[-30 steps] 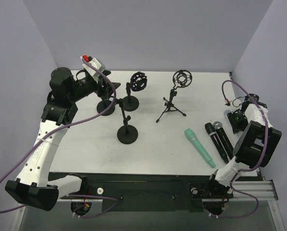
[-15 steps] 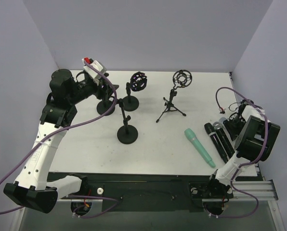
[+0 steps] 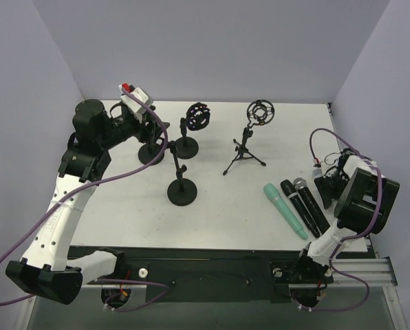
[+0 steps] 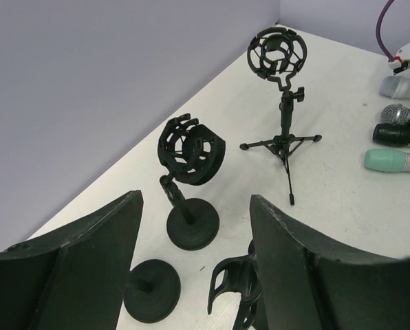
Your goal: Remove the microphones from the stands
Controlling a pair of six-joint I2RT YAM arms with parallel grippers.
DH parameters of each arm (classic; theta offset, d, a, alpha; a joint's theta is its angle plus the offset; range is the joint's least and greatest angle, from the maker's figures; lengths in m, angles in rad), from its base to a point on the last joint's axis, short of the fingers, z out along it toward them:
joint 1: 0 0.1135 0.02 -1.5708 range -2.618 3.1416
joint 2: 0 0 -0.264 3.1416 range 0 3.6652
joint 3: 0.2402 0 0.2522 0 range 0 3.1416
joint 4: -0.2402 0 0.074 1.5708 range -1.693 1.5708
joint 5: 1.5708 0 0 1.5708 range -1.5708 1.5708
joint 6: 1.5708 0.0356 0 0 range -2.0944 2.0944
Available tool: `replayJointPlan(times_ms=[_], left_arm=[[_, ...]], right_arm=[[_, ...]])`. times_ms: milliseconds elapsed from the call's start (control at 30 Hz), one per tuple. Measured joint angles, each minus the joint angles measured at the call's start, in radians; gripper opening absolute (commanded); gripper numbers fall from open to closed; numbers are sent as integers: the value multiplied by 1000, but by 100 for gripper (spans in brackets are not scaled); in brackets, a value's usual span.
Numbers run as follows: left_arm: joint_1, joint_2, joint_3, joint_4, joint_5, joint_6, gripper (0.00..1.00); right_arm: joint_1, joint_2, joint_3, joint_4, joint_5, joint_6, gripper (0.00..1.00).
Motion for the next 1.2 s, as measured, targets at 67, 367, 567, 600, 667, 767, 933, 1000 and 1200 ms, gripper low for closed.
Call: replayJointPlan(times_ms=[67, 367, 567, 600, 667, 767, 933, 1000, 1200], left_arm=[[0, -2, -12, -2, -1, 2, 74], [0, -82, -130, -27, -33, 81, 78], [20, -168, -131, -80, -48, 193, 80], [30, -171, -119, -92, -41, 197, 80], [48, -175, -110, -108, -25, 201, 80], [55, -169, -111, -147, 8, 184, 80], [55, -127, -113, -135, 103, 117, 76], [55, -89, -95, -138, 152, 106, 72], [54, 118, 120, -293, 285, 167, 70]], right_arm=[[0, -5, 0, -5, 1, 8, 52], [0, -116, 58, -115, -9, 63, 52], [0, -260, 131, -214, -113, 129, 56], [2, -284, 150, -227, -138, 142, 56], [13, -325, 179, -242, -182, 167, 56], [68, -381, 211, -256, -248, 199, 57], [280, -435, 268, -264, -364, 228, 57], [372, -434, 315, -264, -401, 246, 57], [585, -423, 444, -235, -475, 312, 57]])
